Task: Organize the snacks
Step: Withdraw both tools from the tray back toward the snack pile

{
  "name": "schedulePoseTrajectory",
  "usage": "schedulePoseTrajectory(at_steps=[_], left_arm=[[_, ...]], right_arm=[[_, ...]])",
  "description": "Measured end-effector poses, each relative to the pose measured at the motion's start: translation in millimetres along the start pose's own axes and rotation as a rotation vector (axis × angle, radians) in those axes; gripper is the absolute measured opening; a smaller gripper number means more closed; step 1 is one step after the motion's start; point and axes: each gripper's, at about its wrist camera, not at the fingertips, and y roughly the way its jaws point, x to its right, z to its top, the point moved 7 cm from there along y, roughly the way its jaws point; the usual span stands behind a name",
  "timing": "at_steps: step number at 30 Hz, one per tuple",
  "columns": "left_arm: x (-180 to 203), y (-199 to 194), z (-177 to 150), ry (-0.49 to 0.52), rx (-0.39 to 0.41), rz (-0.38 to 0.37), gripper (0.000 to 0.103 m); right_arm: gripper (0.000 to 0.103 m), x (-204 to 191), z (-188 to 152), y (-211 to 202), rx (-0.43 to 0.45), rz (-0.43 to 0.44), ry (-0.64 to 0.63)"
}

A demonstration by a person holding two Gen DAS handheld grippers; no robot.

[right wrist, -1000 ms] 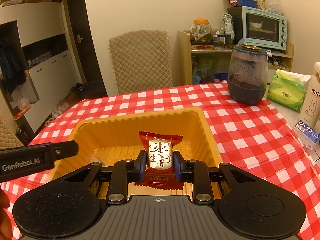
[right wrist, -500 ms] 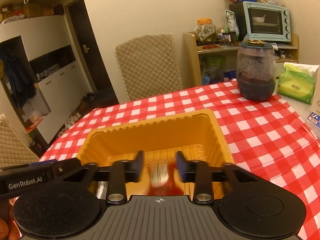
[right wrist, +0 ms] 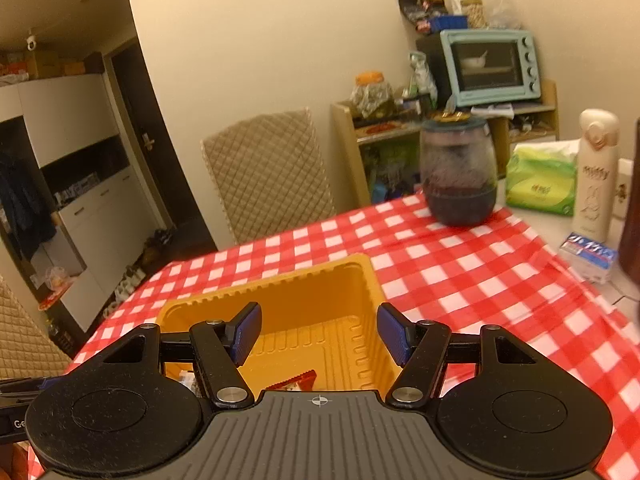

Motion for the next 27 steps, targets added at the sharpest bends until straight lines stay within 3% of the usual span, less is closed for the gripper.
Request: schedulePoseTrajectory(at_steps=[11, 19, 27], left_arm=[[27.3, -70.6, -35.9, -0.008, 0.01, -0.052, 0.051], [48.4, -124.0, -76.9, 0.0, 0.022, -0.037, 0.054], [51.6, -156.0, -137.1, -0.031, -0.03, 0.008, 0.057]], right_arm=[[0.064, 8.9, -19.5, -97.1, 0.042, -0.039, -0.048], [0.064, 11.9, -68.4, -154.4, -0.008, -0.048, -0.068], [0.064, 14.1, -129.6, -197.2, -0.081, -0.04, -0.093]])
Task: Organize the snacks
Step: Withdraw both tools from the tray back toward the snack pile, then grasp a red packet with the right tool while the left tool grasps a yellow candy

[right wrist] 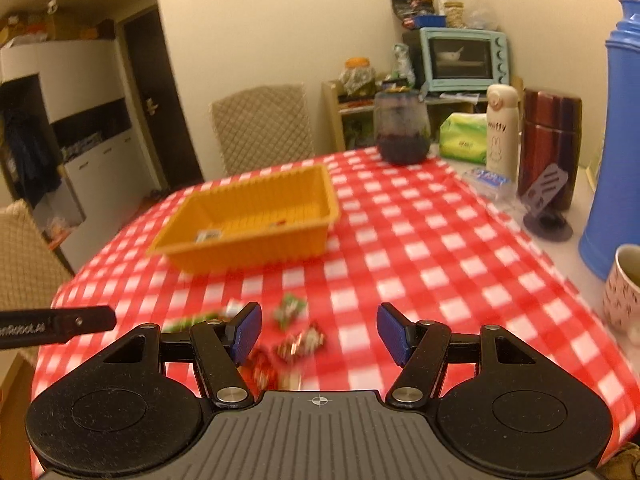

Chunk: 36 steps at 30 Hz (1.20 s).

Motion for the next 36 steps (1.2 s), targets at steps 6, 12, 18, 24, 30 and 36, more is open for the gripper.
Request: schedulePoseTrajectory(at_steps=[6, 12, 18, 24, 30, 36], left_arm=[[-6.7, -7.1, -32.9, -0.014, -0.043, 0.026, 0.06], [-16.6, -3.5, -44.4, -0.019, -0.066, 0.044, 0.065], [-25.2, 6.9, -49.8, -0.061, -0.089, 0.036, 0.065], [-30.9, 16.6, -57.9, -0.062, -0.105, 0.047, 0.066], [-37.4, 22.9, -62.2, -0.058, -0.108, 0.073, 0.066], [-37.2, 26.4, -64.3, -0.047, -0.101, 0.072, 0.069]], right_arm=[[0.064, -14.2, -31.1, -3.3, -0.042, 0.07, -0.056], [0.064, -29.0, -37.8, 7.1, -0.041, 0.122, -0.145], [0.058, -36.6, -51.9, 27.3, -0.082, 0.168, -0.211], [0.049, -42.9, -61.2, 44.1, -0.115, 0.197, -0.262], [0.044, -52.7, -65.5, 59.1, -0.133, 0.208, -0.329], [0.039, -59.8, -74.6, 73.4, -0.175, 0.192, -0.387]])
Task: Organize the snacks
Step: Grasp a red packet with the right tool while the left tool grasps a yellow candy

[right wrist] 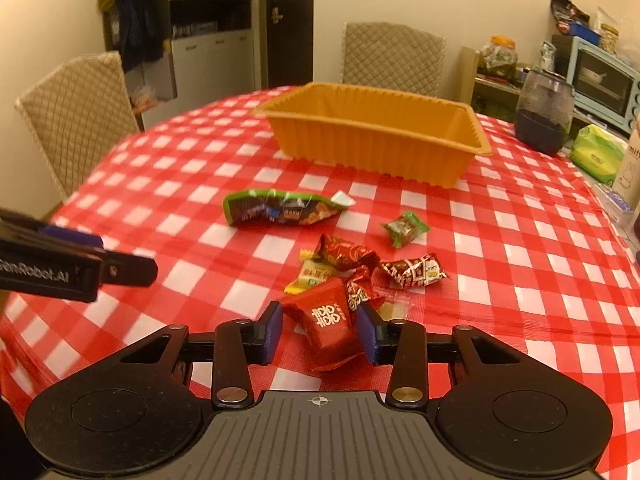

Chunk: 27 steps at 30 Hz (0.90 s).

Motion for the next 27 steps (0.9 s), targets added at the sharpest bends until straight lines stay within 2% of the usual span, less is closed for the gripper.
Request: schedulePoseTrajectory(at_steps=[5, 13, 19, 22, 27], left_arm=[[-0.3, 2.4, -0.7, -0.006, -0.001, -0.001, 0.071], [8.6, 6.6, -1.1, 0.012, -0.03, -0.027, 0.071], [20.0, 12.0, 1.7, 0.038, -0.029, -0.061, 0.07], [32.8, 16.6, 6.7, 0.053, -0.021, -0.103, 0.067], [61.5, 30.1, 16.9, 0.069, -0.006, -0.156, 0.051]], right_arm=[[0.026, -1.3, -6.4, 5.6, -0.036, -0.011, -0.019], [0.024, 5.0, -7.5, 0.0, -0.024, -0.028, 0.034], [0.024, 18.5, -0.3, -19.0, 0.038, -0.066, 0.096], [0.024, 33.7, 1.9, -24.4, 0.053, -0.115, 0.138], [0.024, 57.8, -5.2, -24.0, 0.033, -0.168, 0.215]])
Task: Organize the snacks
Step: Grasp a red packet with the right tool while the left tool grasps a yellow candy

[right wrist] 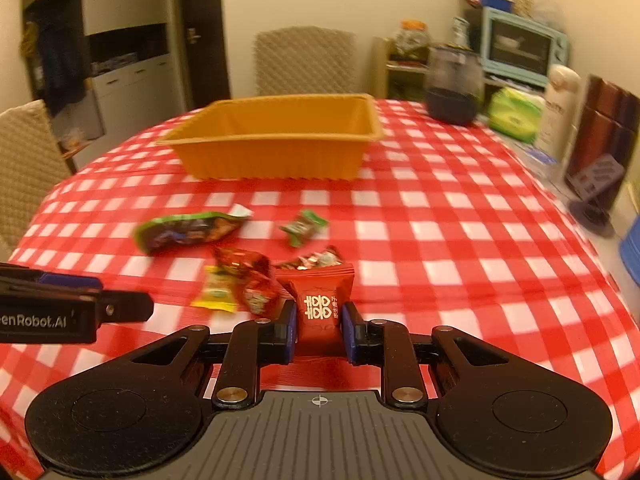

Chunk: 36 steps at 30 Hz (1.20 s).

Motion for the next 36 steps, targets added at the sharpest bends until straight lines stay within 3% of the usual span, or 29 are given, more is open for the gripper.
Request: schedulePoseTrajectory(at_steps=[6, 11, 17, 21, 28, 36], left_arm=[[22.6, 27.3, 11.0, 0.018, 0.013, -0.008, 0.038], [33.1, 44.2, 13.4, 0.02, 0.011, -0.02, 0.038], [35.0, 57.3, 10.7, 0.062, 0.003, 0.027, 0.034], [35.3, 56.7, 8.0, 0.11, 0.006, 0.054, 0.024], [31.2, 47.2, 1.7, 0.145, -0.012, 0.066, 0.023], [12.4, 22.7, -6.3, 0.117, -0.016, 0.098, 0.023]], right_arm=[[0.024, 16.9, -0.8, 0.8, -0.003, -0.024, 0.054], [0.024, 26.0, -2.3, 2.5, -0.006, -0.029, 0.092], [0.024, 29.5, -4.1, 6.1, -0.012, -0.031, 0.104], [0.024, 29.2, -4.5, 6.5, -0.011, -0.03, 0.104], [0.024, 26.0, -3.1, 6.8, -0.006, -0.025, 0.103], [0.024, 20.9, 0.4, 0.5, 0.015, -0.021, 0.094]])
